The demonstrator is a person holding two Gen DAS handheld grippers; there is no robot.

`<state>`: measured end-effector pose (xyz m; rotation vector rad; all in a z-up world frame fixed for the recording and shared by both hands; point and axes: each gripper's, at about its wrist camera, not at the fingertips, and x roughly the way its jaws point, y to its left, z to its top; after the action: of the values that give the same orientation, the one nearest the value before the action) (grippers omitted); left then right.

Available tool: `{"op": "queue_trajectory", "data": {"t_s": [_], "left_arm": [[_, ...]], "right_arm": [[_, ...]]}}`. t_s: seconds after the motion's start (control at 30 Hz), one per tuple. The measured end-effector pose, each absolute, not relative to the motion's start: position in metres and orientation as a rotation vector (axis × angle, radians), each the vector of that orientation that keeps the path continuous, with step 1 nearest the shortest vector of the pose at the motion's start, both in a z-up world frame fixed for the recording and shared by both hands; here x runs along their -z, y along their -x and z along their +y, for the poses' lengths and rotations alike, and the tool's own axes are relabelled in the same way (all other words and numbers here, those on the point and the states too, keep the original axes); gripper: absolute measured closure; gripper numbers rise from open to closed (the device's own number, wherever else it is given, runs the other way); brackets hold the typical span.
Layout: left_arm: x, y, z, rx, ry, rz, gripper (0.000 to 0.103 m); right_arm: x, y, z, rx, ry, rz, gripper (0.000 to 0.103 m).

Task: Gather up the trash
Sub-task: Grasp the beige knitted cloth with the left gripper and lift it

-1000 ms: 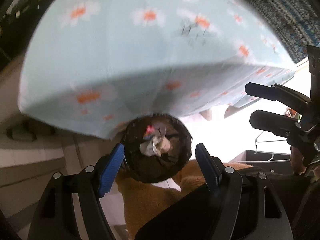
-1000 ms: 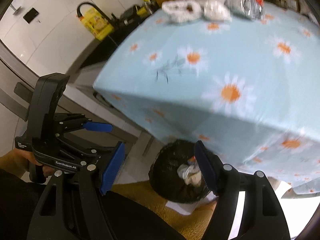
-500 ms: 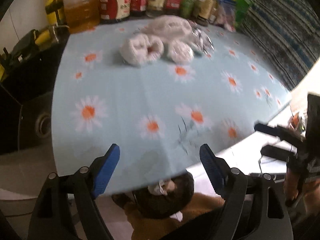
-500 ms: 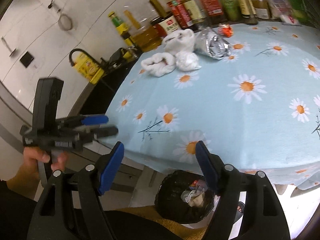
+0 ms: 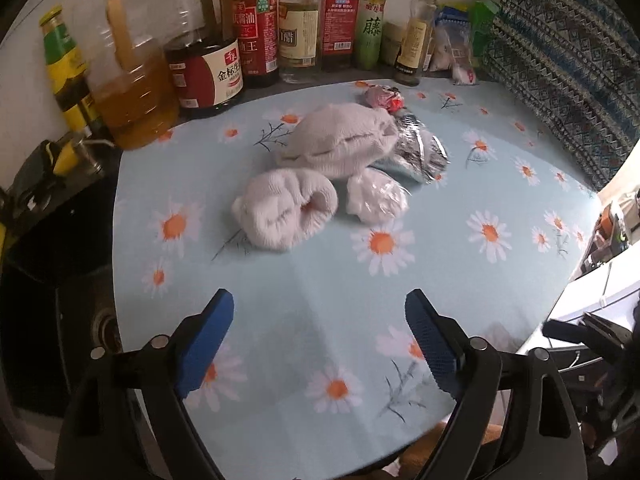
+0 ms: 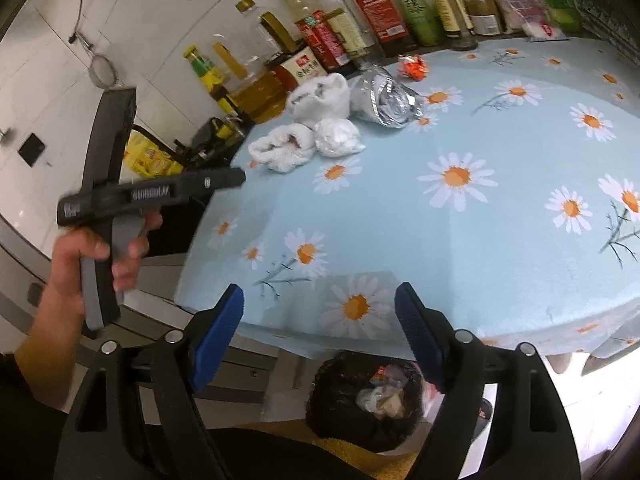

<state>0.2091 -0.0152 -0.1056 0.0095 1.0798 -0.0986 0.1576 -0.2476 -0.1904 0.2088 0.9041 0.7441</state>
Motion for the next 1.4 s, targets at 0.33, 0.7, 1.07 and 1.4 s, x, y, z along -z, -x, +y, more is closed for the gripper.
{"op": "queue_trajectory", "data": {"t_s": [0.33,0.7,1.07,1.4], "left_arm": [[0.128,-0.270,0.002,0.056,-0.019,1.119,0.018],[0.149,-0.302,-0.006,0.074,-0.073,1.123,0.018],[0.155,-0.301,-0.002,0.099,-0.064,1.056,0.062],[0.149,-0.280,0.008,0.098,-0.002,1.026,0.070]], "right_arm": [[0.197,-0.146,-0.253,-0.698,-0.244,0.914,0.024],[0.200,-0.138,-0.258,-0.658,-0.254,0.942,0.024],[0.198,-0.138,-0.260,-0.636,-0.256,0.946,0.024],[0.199,-0.139,-0.250,-0.673,-0.223,0.950,0.024]]}}
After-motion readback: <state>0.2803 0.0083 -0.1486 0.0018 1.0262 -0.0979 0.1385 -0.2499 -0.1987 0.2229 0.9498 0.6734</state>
